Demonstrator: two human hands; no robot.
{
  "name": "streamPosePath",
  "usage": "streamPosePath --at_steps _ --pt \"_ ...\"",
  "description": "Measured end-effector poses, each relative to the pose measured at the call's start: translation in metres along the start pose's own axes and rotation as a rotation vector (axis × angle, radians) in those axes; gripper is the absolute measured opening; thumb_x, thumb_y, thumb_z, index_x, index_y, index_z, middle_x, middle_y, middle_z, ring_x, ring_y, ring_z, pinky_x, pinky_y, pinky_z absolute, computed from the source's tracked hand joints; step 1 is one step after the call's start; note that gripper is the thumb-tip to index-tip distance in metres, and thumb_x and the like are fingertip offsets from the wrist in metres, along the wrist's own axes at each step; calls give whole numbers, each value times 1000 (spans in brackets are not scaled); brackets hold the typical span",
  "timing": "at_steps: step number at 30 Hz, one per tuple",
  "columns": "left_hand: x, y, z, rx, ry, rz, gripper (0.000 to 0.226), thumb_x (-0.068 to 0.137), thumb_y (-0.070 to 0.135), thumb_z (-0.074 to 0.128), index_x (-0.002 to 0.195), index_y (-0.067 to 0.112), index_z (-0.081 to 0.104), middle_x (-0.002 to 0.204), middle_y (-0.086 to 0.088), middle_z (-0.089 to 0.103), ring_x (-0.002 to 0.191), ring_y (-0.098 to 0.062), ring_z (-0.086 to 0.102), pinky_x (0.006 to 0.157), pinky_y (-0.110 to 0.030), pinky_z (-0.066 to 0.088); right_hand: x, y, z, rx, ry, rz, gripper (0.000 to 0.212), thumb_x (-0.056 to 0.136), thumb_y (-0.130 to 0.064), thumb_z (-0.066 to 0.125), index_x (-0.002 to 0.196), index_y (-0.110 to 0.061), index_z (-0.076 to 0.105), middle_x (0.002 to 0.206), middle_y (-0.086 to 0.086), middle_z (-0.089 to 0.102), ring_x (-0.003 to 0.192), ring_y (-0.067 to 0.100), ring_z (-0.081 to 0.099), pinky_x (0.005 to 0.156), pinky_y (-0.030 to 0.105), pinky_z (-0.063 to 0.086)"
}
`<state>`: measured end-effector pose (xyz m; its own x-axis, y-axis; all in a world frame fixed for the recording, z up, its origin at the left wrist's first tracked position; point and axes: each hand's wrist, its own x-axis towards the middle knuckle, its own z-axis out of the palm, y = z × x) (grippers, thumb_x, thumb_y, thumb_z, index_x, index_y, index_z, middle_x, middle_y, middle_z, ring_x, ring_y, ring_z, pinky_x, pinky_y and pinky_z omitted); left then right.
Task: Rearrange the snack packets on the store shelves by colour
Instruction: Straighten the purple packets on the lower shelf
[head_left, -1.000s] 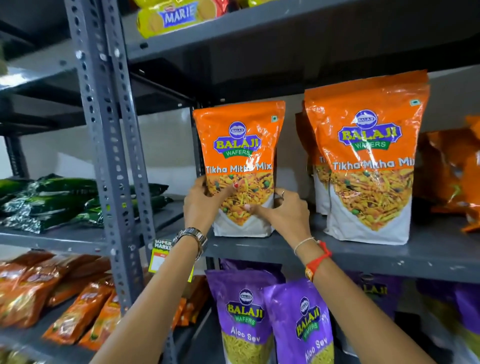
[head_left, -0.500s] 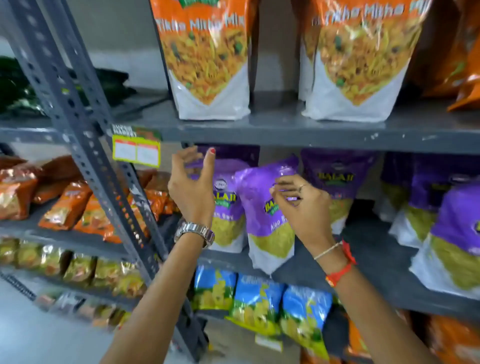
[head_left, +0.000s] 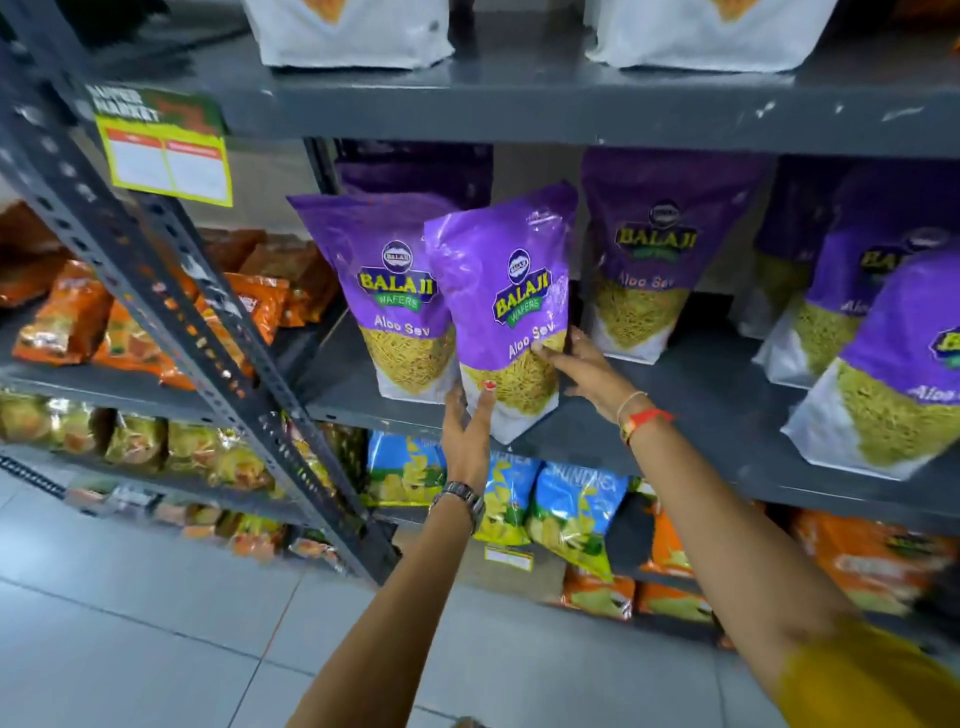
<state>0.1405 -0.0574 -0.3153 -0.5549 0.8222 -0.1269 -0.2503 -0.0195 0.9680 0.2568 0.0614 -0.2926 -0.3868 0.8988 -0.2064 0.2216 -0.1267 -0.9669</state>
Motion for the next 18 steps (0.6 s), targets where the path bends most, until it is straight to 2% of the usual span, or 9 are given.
streamPosePath --at_steps 3,5,7,9,11,12,14,18 --pt "-1 -4 6 -15 28 -25 62 88 27 56 142 13 30 152 -9 33 138 -23 34 113 -47 31 -8 0 2 25 32 -35 38 86 -29 65 120 -18 52 114 -2 63 94 5 61 65 22 51" --pt "2 -2 10 -5 66 -55 63 88 32 56 142 13 30 153 -10 31 138 -26 33 111 -53 33 -11 -2 1 34 83 -86 31 85 -25 68 111 -18 53 104 -1 63 83 -1 58 60 19 49" --pt "6 -1 13 26 82 -27 66 84 43 56 141 17 33 150 -14 36 136 -30 37 108 -56 35 -15 -3 -1 23 135 -124 29 81 -26 72 102 -18 55 98 1 66 81 8 62 67 30 52" --pt "12 -2 18 103 73 18 65 79 53 53 136 25 39 139 -26 45 126 -43 45 101 -64 39 -20 -4 -6 25 200 -137 34 77 -29 76 102 -15 58 99 12 70 83 21 63 70 47 56" --pt "19 -1 26 169 34 52 46 83 49 51 124 28 48 125 -37 48 111 -56 48 91 -68 39 -27 -3 -16 66 269 -153 42 72 -31 80 105 -15 59 107 18 71 86 23 65 75 53 57" --pt "21 2 31 186 6 49 36 85 45 51 117 29 51 122 -37 50 108 -54 51 91 -68 40 -30 -2 -22 94 302 -161 45 69 -35 81 105 -17 60 109 16 72 89 21 67 78 53 59" --pt "24 7 45 203 -70 34 22 89 37 51 110 32 51 121 -28 58 107 -39 58 96 -63 43 -38 3 -35 126 377 -163 51 61 -44 83 102 -20 62 106 7 73 96 17 69 84 51 58" --pt "21 13 76 167 -236 -22 27 93 23 48 118 15 49 120 -15 60 106 -25 57 99 -58 44 -53 16 -63 149 525 -144 37 61 -44 84 86 -27 61 92 0 71 92 18 70 82 52 59"
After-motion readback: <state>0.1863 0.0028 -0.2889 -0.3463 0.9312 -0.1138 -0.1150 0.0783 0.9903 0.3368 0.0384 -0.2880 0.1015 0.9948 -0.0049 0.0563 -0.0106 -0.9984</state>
